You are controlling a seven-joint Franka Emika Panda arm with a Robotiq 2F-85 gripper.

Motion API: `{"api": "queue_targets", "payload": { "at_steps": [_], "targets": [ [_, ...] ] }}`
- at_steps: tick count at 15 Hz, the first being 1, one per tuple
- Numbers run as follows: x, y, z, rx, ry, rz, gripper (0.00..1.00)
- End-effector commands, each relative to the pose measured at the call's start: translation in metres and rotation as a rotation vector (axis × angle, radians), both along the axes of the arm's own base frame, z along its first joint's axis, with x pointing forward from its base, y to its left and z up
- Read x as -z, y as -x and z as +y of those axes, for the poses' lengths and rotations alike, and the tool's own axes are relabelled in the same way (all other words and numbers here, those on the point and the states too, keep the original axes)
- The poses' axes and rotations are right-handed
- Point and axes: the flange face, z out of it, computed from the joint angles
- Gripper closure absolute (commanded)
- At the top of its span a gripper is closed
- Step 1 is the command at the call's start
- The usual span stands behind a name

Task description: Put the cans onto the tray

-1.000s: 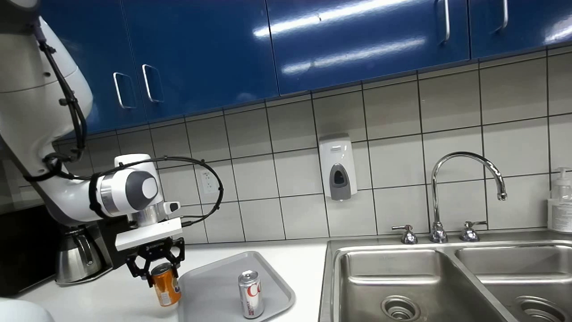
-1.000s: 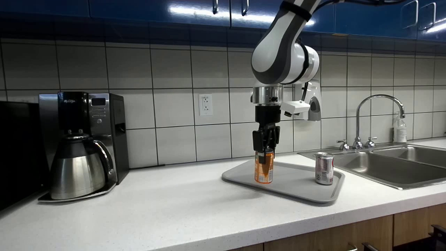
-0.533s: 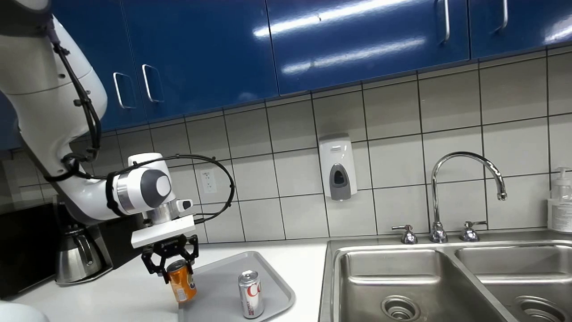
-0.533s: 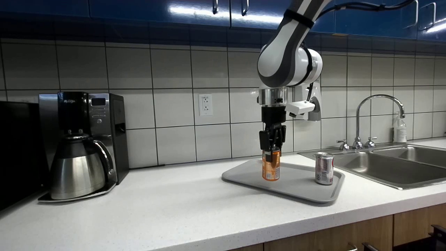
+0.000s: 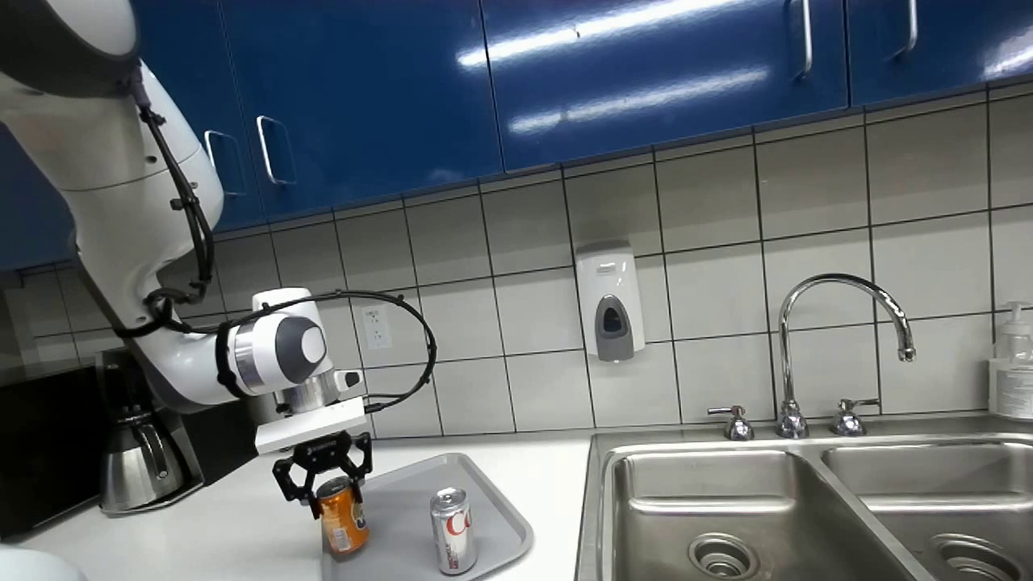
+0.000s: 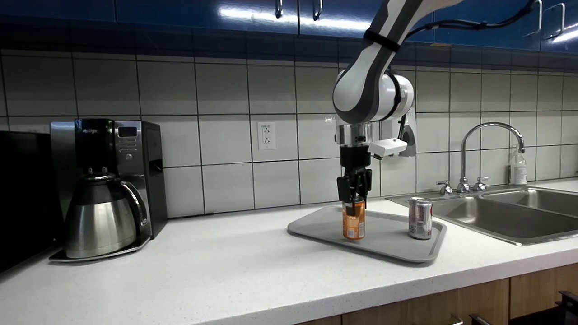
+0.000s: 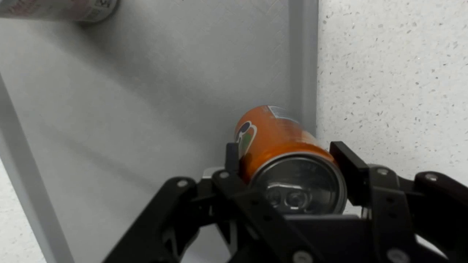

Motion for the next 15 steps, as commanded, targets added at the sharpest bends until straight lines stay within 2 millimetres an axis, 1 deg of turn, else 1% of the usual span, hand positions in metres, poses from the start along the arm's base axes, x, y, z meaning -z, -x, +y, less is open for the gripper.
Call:
{"api": "queue_targets", "payload": {
  "at_steps": [1,5,6,7,9,12,15],
  "targets": [
    [0.0,-0.015,-0.002,0.023,0.011,-0.006,0.62],
    [0.006,-0.02,-0.003,0.033,0.011,0.003,0.62],
    [0.007,-0.021,-0.004,0.036,0.013,0.005,0.12],
    [0.008,-0.022,-0.004,0.038,0.013,0.007,0.1],
    [0.007,-0.025,-0.004,0.043,0.012,0.003,0.0],
    [0.004,-0.028,-0.003,0.047,0.008,-0.006,0.0],
    [-0.004,-0.03,-0.003,0.052,0.005,-0.027,0.0]
  ]
}}
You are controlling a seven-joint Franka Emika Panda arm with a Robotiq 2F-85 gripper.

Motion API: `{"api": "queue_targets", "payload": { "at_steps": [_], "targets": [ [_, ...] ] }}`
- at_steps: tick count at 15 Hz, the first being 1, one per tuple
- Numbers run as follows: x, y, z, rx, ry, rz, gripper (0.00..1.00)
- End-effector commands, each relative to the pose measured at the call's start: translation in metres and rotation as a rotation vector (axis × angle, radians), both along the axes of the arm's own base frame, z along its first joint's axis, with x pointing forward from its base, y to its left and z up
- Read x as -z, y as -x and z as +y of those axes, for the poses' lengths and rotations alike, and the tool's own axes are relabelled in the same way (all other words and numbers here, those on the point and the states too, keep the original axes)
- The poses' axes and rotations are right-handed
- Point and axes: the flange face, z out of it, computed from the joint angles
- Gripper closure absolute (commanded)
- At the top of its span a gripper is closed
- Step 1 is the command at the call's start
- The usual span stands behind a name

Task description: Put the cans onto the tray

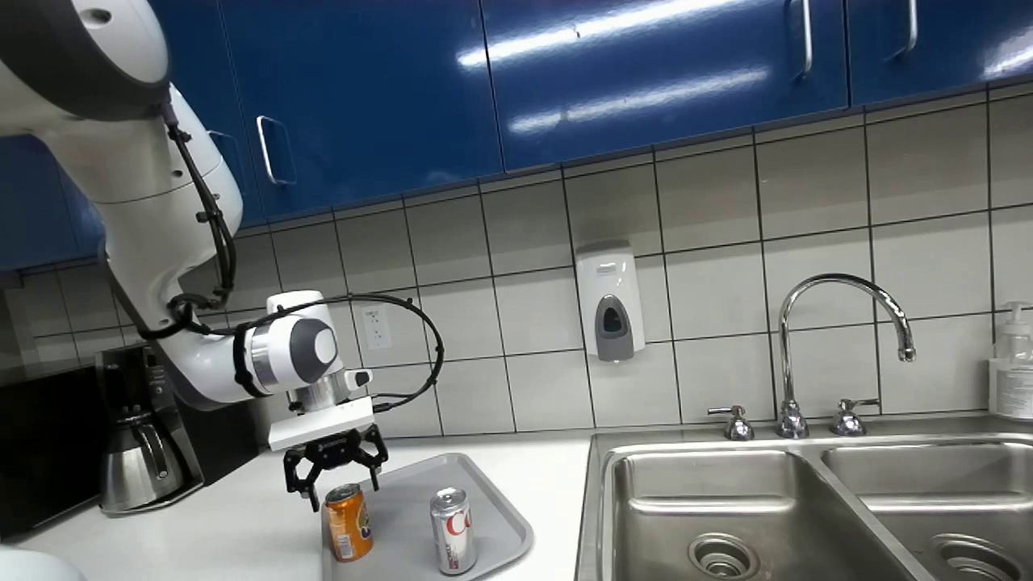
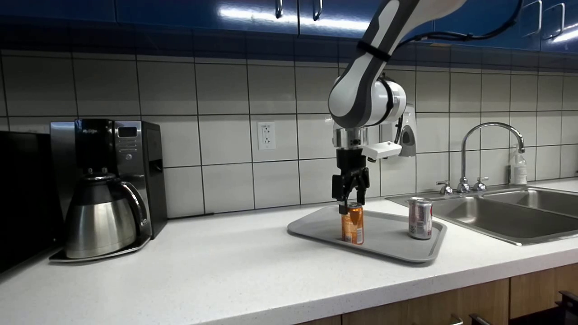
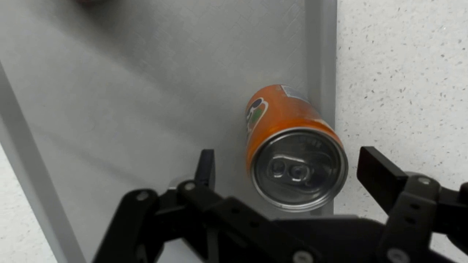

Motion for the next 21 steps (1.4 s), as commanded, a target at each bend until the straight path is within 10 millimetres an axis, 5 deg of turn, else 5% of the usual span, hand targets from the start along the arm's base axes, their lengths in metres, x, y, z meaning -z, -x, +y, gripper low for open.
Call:
{"api": "queue_targets", "payload": {
  "at_steps": [1,10,21],
  "targets": [
    [-0.013,-0.007,-0.001,0.022,0.012,-0.031,0.0],
    [-0.043,-0.005,-0.009,0.08,0.003,-0.111,0.0],
    [-0.094,0.014,-0.047,0.222,0.014,-0.255,0.0]
  ]
}}
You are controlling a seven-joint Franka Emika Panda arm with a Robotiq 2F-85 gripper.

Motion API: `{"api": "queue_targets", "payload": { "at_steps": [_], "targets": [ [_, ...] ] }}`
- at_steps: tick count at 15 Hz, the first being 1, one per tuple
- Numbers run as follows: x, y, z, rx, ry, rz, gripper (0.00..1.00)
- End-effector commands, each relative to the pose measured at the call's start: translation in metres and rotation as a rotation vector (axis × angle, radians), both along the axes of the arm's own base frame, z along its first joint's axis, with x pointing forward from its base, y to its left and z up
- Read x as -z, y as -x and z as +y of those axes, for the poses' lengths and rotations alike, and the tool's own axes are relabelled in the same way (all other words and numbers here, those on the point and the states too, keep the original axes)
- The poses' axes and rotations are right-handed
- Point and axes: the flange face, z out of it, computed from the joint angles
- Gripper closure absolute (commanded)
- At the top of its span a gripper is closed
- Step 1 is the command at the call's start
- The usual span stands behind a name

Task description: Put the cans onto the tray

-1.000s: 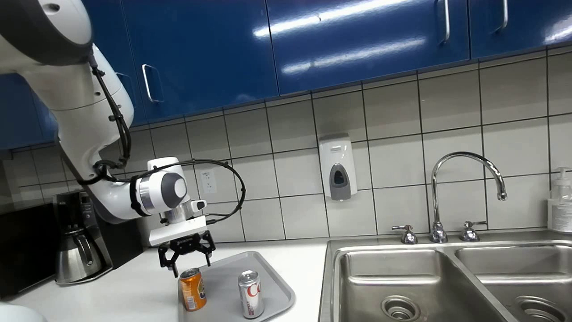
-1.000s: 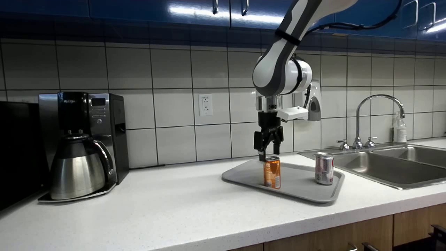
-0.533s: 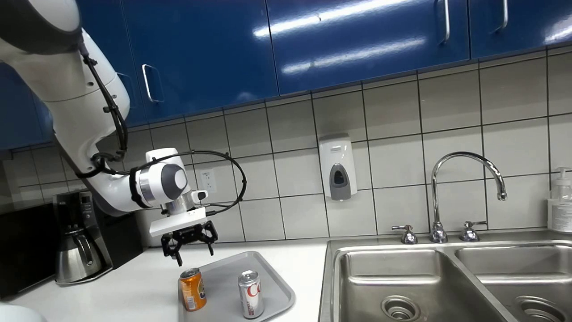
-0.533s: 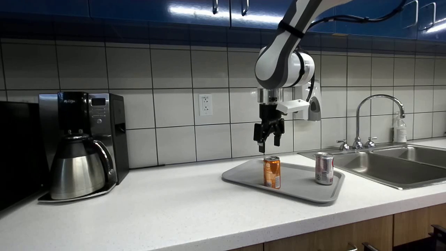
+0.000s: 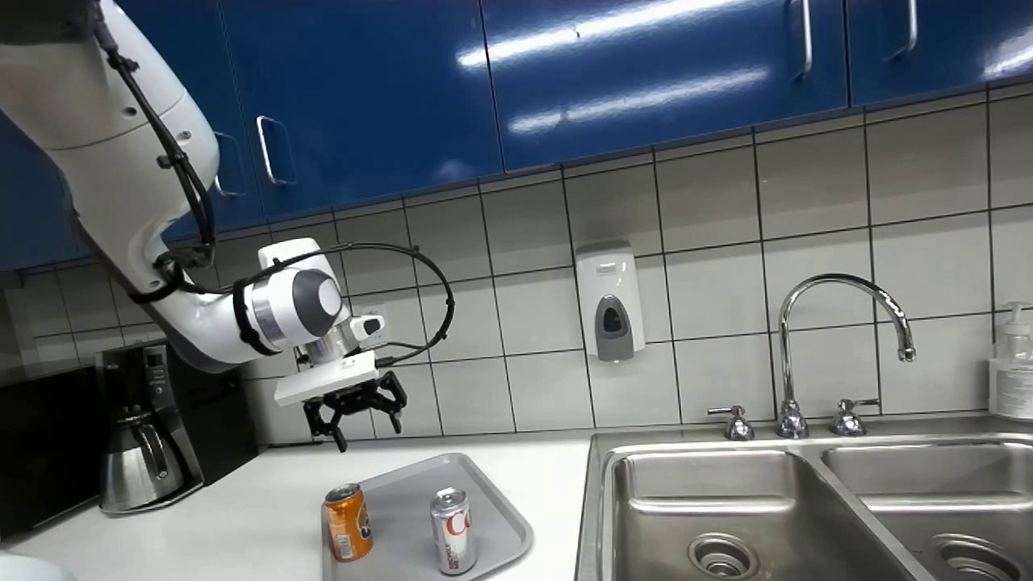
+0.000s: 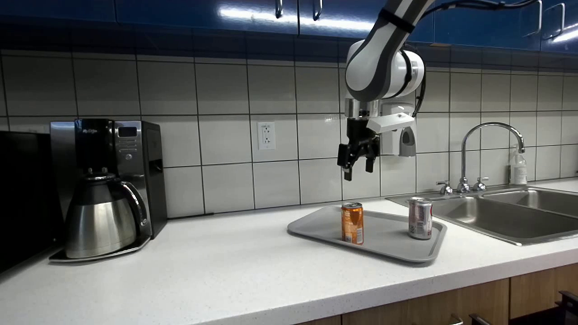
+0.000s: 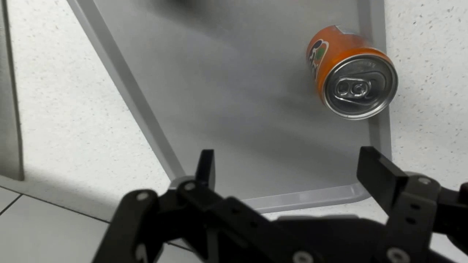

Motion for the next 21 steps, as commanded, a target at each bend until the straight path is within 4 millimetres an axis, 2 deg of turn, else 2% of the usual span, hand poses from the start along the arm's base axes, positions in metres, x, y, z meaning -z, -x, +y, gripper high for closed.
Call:
{"api": "queue_targets", "payload": {
  "at_steps": [1,8,19,20,21],
  "targets": [
    [-0.019,0.02,-0.014,0.051,0.015,-0.059,0.0],
    [-0.039,0.043,-0.027,0.098,0.029,-0.104,0.0],
    [-0.068,0.083,-0.032,0.111,0.046,-0.17,0.0],
    [-0.069,0.086,-0.032,0.12,0.046,-0.17,0.0],
    [-0.064,0.072,-0.029,0.096,0.021,-0.145,0.0]
  ]
}}
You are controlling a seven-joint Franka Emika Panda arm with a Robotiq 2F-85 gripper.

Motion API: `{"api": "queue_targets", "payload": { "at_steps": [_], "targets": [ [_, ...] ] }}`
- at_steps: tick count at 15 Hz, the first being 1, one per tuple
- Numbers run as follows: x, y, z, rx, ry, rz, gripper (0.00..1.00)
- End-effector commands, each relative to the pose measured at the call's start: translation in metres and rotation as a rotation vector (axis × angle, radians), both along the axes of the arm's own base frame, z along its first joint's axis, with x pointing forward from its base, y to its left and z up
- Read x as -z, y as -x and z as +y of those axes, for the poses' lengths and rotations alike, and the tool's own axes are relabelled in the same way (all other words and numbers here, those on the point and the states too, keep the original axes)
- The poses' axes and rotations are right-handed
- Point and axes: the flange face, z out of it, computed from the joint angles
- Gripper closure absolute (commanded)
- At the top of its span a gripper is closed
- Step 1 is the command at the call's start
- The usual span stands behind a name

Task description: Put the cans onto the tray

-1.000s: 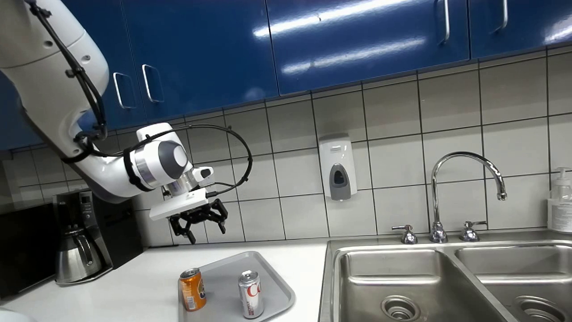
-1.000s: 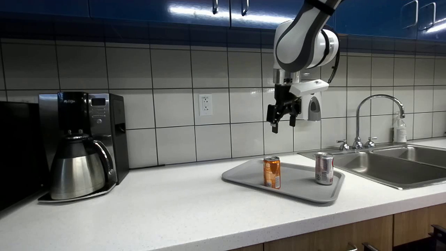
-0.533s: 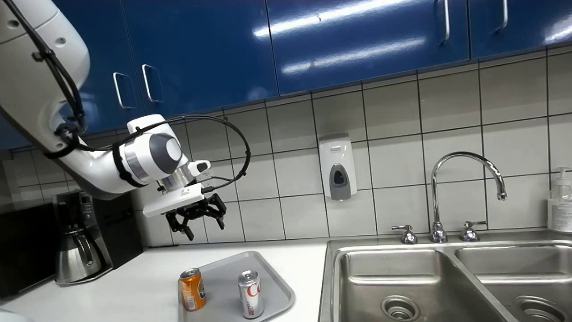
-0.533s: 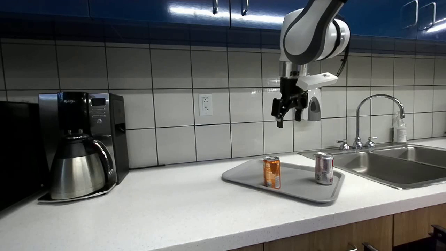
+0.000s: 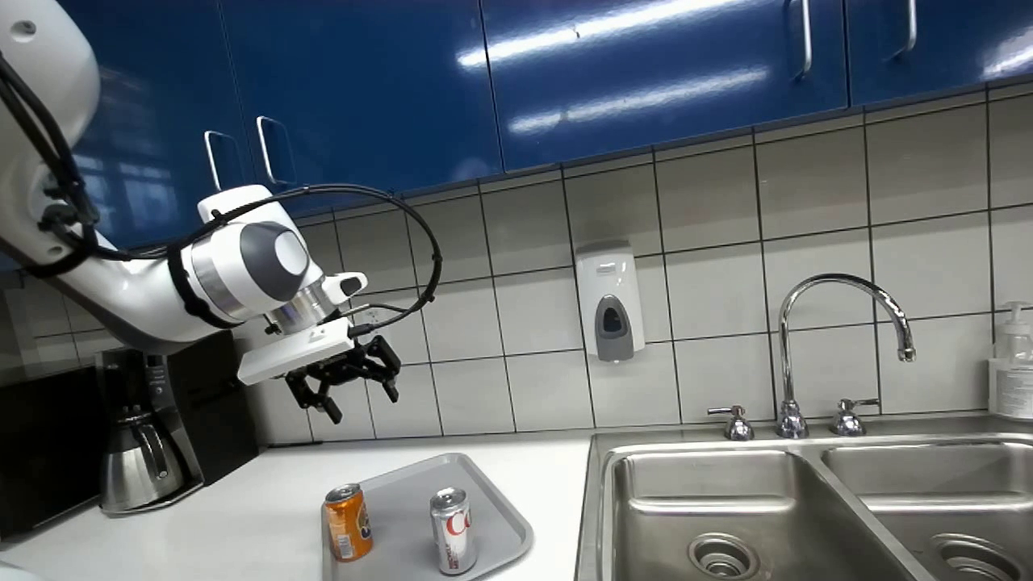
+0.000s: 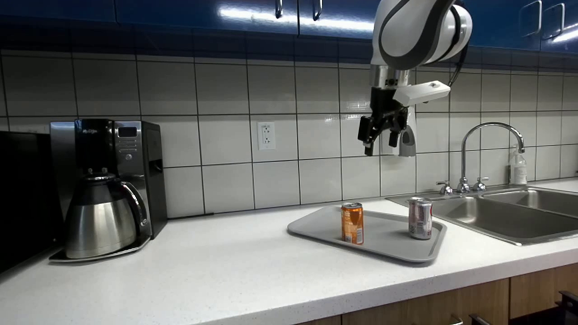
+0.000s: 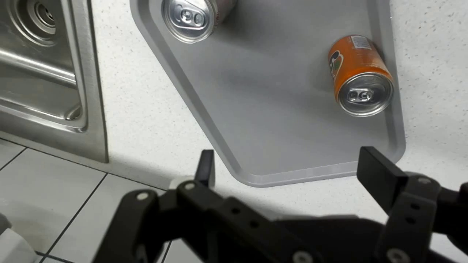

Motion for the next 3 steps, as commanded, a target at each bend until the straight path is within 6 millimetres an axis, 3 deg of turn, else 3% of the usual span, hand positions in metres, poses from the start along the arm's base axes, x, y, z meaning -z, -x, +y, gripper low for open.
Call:
{"api": "queue_targets", "payload": {
  "at_steps": [1,3],
  "targets": [
    [-0.0015,0.0023,-0.0004,0.003,0.0,-0.003,0.0],
    [-0.0026,0.0052,-0.0006,0.006,0.0,-0.006,0.0]
  ]
}}
